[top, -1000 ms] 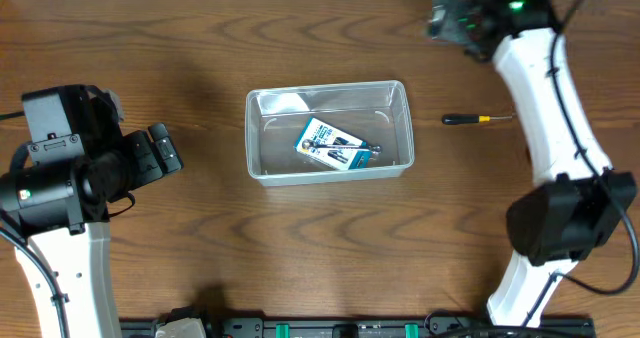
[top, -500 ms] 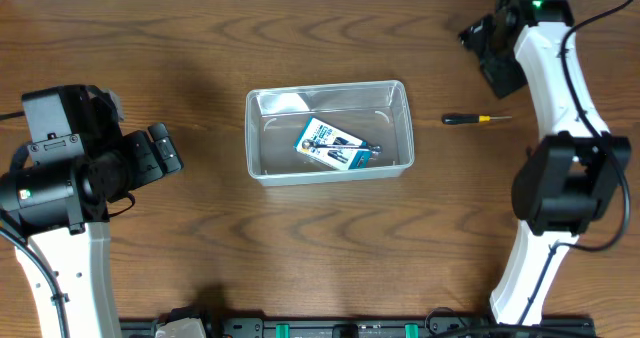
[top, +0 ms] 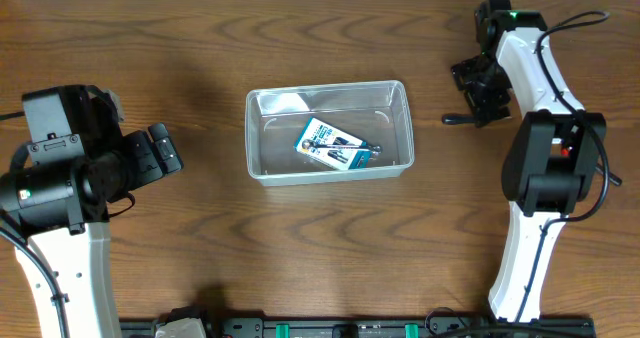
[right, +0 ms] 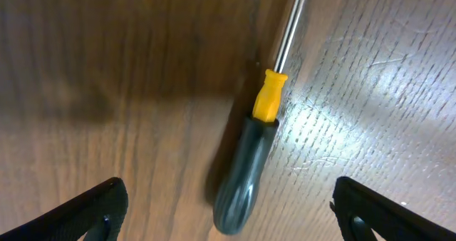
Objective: Pack container
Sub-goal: 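Move the right gripper to the yellow-black screwdriver and grasp it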
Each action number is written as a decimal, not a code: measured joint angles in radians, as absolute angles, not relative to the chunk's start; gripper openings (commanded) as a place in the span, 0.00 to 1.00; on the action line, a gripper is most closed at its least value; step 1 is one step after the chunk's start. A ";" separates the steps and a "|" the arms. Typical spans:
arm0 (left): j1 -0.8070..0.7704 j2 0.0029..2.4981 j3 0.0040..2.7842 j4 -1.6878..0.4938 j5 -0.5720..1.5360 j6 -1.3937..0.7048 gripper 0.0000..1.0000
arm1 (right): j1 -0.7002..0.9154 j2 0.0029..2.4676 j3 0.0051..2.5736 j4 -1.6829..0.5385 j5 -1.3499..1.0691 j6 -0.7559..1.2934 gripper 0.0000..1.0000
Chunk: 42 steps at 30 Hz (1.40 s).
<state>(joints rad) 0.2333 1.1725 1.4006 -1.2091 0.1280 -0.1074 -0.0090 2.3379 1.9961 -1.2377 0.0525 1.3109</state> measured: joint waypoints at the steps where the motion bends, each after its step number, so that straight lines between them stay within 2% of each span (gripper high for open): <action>1: 0.233 1.172 1.401 -1.209 0.128 -0.107 0.98 | -0.009 2.345 1.996 -1.238 0.051 1.317 0.95; 12: 0.233 1.172 1.401 -1.209 0.128 -0.107 0.98 | -0.009 2.385 1.996 -1.237 0.041 1.346 0.94; 16: 0.233 1.172 1.401 -1.209 0.128 -0.107 0.98 | -0.009 2.396 1.996 -1.237 0.038 1.353 0.90; 24: 0.233 1.172 1.401 -1.209 0.128 -0.107 0.98 | -0.009 2.409 1.996 -1.234 0.027 1.380 0.89; 42: 0.233 1.172 1.401 -1.209 0.128 -0.107 0.98 | -0.009 2.408 1.980 -1.212 0.013 1.433 0.42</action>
<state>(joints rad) 0.2333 1.1725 1.4006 -1.2091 0.1280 -0.1074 -0.0090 2.4081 1.9797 -1.2118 0.0132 1.4334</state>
